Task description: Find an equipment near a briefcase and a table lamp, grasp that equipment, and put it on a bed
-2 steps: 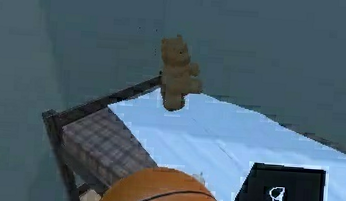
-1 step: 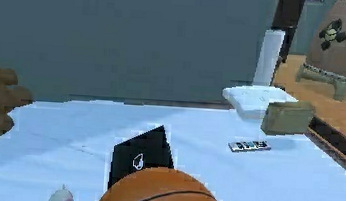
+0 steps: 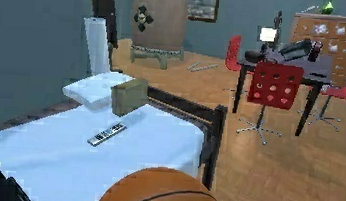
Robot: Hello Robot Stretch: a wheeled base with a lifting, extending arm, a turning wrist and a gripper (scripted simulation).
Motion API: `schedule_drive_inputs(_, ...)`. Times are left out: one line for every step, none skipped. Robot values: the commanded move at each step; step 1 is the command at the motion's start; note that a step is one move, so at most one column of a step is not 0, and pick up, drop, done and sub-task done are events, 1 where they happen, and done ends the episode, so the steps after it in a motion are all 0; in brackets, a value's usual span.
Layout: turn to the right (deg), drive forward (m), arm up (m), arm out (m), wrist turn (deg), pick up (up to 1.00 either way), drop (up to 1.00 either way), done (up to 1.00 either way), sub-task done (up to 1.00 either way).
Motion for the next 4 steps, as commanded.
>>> schedule_drive_inputs(33.0, 0.0, 0.0, 0.0, 0.0, 0.0, 0.0, 0.0, 0.0)
schedule_drive_inputs(45.0, 0.0, 0.0, 0.0, 0.0, 0.0, 0.0, 0.0, 0.0)
schedule_drive_inputs(45.0, 0.0, 0.0, 0.0, 0.0, 0.0, 0.0, 0.0, 0.0)
schedule_drive_inputs(45.0, 0.0, 0.0, 0.0, 0.0, 0.0, 0.0, 0.0, 0.0)
